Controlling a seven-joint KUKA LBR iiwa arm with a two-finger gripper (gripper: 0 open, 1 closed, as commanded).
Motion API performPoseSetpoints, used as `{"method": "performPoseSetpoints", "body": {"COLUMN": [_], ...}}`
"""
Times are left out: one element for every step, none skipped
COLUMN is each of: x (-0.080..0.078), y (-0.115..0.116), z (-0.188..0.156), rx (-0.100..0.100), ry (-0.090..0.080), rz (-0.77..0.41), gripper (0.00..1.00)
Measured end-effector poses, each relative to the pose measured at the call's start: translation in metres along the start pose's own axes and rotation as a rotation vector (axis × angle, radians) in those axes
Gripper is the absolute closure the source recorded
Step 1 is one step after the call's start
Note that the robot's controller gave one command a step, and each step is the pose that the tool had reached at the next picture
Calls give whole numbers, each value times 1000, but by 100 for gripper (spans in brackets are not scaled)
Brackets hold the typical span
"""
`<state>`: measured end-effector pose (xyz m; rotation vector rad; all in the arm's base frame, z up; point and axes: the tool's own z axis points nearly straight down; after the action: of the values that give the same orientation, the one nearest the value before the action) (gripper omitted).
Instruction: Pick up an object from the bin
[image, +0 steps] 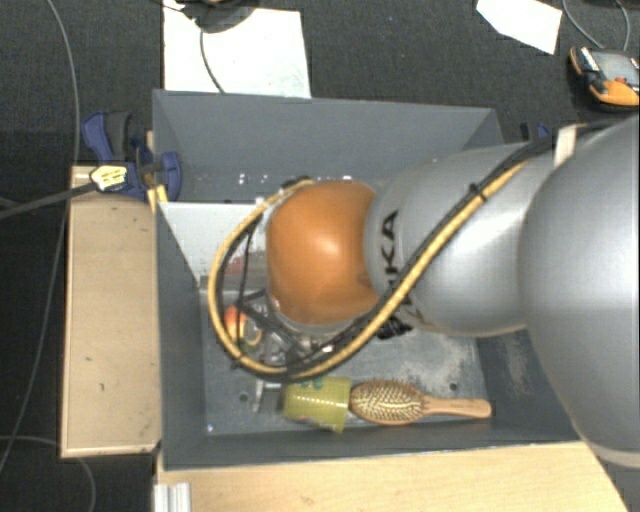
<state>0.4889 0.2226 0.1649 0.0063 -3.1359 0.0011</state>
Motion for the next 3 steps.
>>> {"method": "performPoseSetpoints", "body": {"x": [-2,6,-91], "y": [-1,-96,-76], "z": [-5,96,13], "rx": [-2,0,-6], "ry": [-7,-6,-21], "rz": [8,-224,-78], "gripper": [0,0,0]}}
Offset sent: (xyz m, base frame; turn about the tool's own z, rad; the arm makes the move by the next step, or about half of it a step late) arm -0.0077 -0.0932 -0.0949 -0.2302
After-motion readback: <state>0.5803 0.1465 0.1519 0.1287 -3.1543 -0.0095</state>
